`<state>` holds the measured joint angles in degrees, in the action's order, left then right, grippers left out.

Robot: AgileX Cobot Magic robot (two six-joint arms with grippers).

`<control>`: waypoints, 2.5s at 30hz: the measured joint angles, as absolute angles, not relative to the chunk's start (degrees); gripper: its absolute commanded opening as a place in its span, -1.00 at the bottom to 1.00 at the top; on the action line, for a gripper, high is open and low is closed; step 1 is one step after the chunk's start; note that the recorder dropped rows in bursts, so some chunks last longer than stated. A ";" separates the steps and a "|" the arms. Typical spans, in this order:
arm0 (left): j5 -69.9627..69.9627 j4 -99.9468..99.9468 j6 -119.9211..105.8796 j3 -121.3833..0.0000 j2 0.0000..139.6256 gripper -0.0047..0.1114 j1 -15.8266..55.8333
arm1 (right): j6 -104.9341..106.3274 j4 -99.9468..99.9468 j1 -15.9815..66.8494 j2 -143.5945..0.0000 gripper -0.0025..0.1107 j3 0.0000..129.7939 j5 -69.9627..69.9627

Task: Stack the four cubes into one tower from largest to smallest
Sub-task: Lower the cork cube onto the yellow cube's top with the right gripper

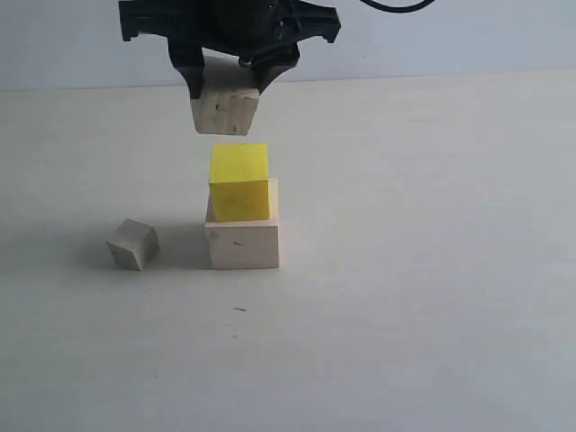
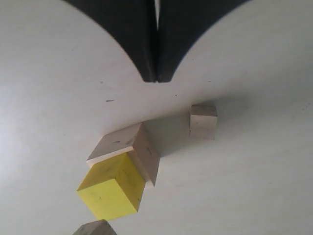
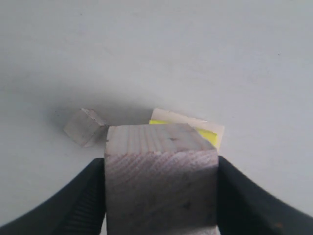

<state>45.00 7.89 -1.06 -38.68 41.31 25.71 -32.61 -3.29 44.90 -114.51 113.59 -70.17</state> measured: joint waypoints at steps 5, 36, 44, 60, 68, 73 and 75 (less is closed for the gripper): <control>44.87 7.89 -1.06 -38.68 41.31 -0.92 25.71 | -32.75 -3.39 44.90 -112.93 -0.96 110.38 -70.41; 44.87 7.89 -1.06 -38.68 41.31 -0.92 25.71 | -35.25 -4.80 44.90 -116.86 -0.96 110.02 -70.30; 44.87 7.89 -1.06 -38.68 41.31 -0.92 25.71 | -35.78 -4.80 44.90 -116.86 -0.96 110.02 -70.30; 44.87 7.89 -1.06 -38.68 41.31 -0.92 25.71 | -38.39 -4.80 44.90 -116.86 -0.96 110.02 -70.30; 44.87 7.89 -1.06 -38.68 41.31 -0.92 25.71 | -38.73 -6.16 44.90 -116.88 -0.96 110.02 -70.30; 44.87 7.89 -1.06 -38.68 41.31 -0.92 25.71 | -38.73 -4.57 44.90 -116.88 -0.96 110.02 -70.30; 44.87 7.89 -1.06 -38.68 41.31 -0.92 25.71 | -38.73 -4.38 44.90 -116.88 -0.96 110.02 -70.30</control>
